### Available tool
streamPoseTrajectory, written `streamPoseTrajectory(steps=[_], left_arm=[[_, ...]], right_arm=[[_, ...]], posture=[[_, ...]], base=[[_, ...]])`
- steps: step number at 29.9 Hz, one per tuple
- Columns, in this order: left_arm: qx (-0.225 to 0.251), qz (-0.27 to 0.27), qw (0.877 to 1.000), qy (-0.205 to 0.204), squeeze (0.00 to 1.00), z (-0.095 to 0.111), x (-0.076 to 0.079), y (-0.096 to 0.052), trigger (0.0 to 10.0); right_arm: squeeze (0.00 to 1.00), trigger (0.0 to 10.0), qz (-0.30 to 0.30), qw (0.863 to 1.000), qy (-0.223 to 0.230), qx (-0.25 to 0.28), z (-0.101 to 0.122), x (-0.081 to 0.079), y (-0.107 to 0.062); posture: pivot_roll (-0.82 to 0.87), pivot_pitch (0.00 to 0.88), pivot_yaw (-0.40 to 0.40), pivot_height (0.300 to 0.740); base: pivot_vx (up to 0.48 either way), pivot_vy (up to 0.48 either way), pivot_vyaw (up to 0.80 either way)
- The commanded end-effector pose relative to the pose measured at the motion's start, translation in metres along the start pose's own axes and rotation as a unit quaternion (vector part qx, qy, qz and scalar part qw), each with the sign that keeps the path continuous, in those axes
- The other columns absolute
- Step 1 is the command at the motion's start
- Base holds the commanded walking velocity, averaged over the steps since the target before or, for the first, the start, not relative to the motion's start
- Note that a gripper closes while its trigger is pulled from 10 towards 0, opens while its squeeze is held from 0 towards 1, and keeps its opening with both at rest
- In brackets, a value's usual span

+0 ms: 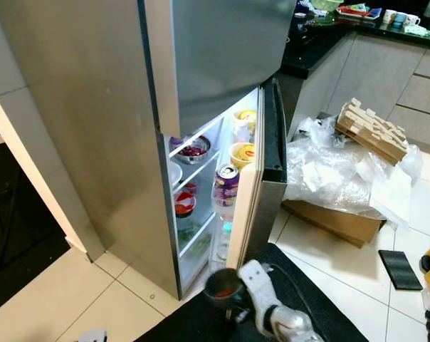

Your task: Restocking fridge

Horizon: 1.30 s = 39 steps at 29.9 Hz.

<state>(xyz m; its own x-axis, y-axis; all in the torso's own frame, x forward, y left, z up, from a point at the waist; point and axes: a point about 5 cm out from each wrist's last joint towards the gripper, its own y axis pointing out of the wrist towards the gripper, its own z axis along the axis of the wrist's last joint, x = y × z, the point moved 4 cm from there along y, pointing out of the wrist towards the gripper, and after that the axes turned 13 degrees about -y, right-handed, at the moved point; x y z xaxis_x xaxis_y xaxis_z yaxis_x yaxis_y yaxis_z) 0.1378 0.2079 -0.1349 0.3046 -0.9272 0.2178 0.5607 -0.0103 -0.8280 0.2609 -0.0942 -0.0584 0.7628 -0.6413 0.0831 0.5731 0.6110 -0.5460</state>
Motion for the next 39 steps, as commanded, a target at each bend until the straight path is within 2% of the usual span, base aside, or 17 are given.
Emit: streamPoseTrajectory(steps=[1, 3, 4, 8, 11, 14, 15, 17, 19, 22, 23, 24, 27, 34, 39], left_arm=[[-0.003, 0.006, 1.0, 0.013, 0.0, 0.004, -0.005, 0.0, 10.0], [-0.001, 0.002, 1.0, 0.018, 0.0, 0.007, -0.003, 0.001, 10.0], [0.0, -0.001, 1.0, 0.022, 0.0, 0.009, 0.0, 0.002, 10.0], [-0.001, -0.004, 1.0, 0.026, 0.0, 0.01, 0.002, 0.003, 10.0], [-0.003, -0.007, 1.0, 0.03, 0.0, 0.01, 0.005, 0.004, 10.0], [-0.003, -0.007, 1.0, 0.03, 0.0, 0.01, 0.005, 0.004, 10.0], [-0.009, -0.009, 0.999, 0.036, 0.0, 0.008, 0.006, 0.004, 10.0], [-0.013, -0.012, 0.999, 0.04, 0.0, 0.007, 0.008, 0.005, 10.0], [-0.014, -0.014, 0.999, 0.042, 0.0, 0.007, 0.009, 0.005, 10.0], [-0.015, -0.015, 0.999, 0.044, 0.0, 0.007, 0.01, 0.005, 10.0], [-0.015, -0.015, 0.999, 0.044, 0.0, 0.007, 0.01, 0.005, 10.0], [-0.015, -0.017, 0.999, 0.046, 0.0, 0.008, 0.011, 0.006, 10.0], [-0.016, -0.019, 0.999, 0.048, 0.0, 0.008, 0.012, 0.006, 10.0], [-0.019, -0.023, 0.998, 0.053, 0.0, 0.008, 0.015, 0.007, 10.0], [-0.021, -0.027, 0.998, 0.055, 0.0, 0.007, 0.018, 0.008, 10.0]], right_arm=[[0.0, 10.0, -0.016, 0.999, -0.017, 0.032, 0.018, 0.012, 0.002], [0.0, 10.0, -0.032, 0.998, -0.017, 0.055, 0.032, 0.02, 0.004], [0.0, 10.0, -0.049, 0.995, -0.019, 0.086, 0.05, 0.031, 0.005], [0.0, 10.0, -0.062, 0.991, -0.019, 0.113, 0.066, 0.04, 0.004], [0.0, 10.0, -0.084, 0.985, -0.024, 0.146, 0.084, 0.055, 0.0], [0.0, 10.0, -0.084, 0.985, -0.024, 0.146, 0.084, 0.055, 0.0], [0.0, 10.0, -0.127, 0.976, -0.03, 0.173, 0.102, 0.076, -0.008], [0.0, 10.0, -0.179, 0.966, -0.029, 0.183, 0.111, 0.097, -0.017], [0.0, 10.0, -0.223, 0.958, -0.02, 0.181, 0.111, 0.114, -0.027], [0.0, 10.0, -0.262, 0.949, -0.009, 0.173, 0.107, 0.128, -0.037], [0.0, 10.0, -0.262, 0.949, -0.009, 0.173, 0.107, 0.128, -0.037], [0.0, 10.0, -0.293, 0.942, 0.004, 0.164, 0.1, 0.139, -0.046], [0.0, 10.0, -0.327, 0.932, 0.02, 0.158, 0.092, 0.151, -0.058], [0.0, 10.0, -0.352, 0.924, 0.031, 0.146, 0.081, 0.159, -0.068], [0.0, 10.0, -0.32, 0.937, 0.022, 0.139, 0.074, 0.149, -0.064]], posture=[[0.0, 0.0, -0.046, 0.74], [0.0, 0.0, -0.042, 0.74], [-0.01, 0.0, -0.031, 0.74], [-0.01, 0.0, -0.03, 0.74], [-0.02, 0.0, -0.027, 0.74], [-0.02, 0.0, -0.027, 0.74], [-0.03, 0.0, -0.019, 0.74], [-0.03, 0.0, -0.018, 0.74], [-0.04, 0.0, -0.017, 0.74], [-0.04, 0.0, -0.016, 0.74], [-0.04, 0.0, -0.016, 0.74], [-0.04, 0.0, -0.015, 0.74], [-0.05, 0.0, -0.012, 0.74], [-0.06, 0.0, -0.006, 0.74], [-0.07, 0.0, -0.005, 0.74]], base=[[0.0, 0.0, 0.0], [0.0, 0.0, 0.0], [0.0, 0.0, 0.0], [0.0, 0.0, 0.0], [0.0, 0.0, 0.0], [0.0, 0.0, 0.0], [0.0, 0.0, 0.0], [0.0, 0.0, 0.0], [0.0, 0.0, 0.0], [0.0, 0.0, 0.0], [0.0, 0.0, 0.0], [0.0, 0.0, 0.0], [0.0, 0.0, 0.0], [0.0, 0.0, 0.0], [0.0, 0.0, 0.0]])
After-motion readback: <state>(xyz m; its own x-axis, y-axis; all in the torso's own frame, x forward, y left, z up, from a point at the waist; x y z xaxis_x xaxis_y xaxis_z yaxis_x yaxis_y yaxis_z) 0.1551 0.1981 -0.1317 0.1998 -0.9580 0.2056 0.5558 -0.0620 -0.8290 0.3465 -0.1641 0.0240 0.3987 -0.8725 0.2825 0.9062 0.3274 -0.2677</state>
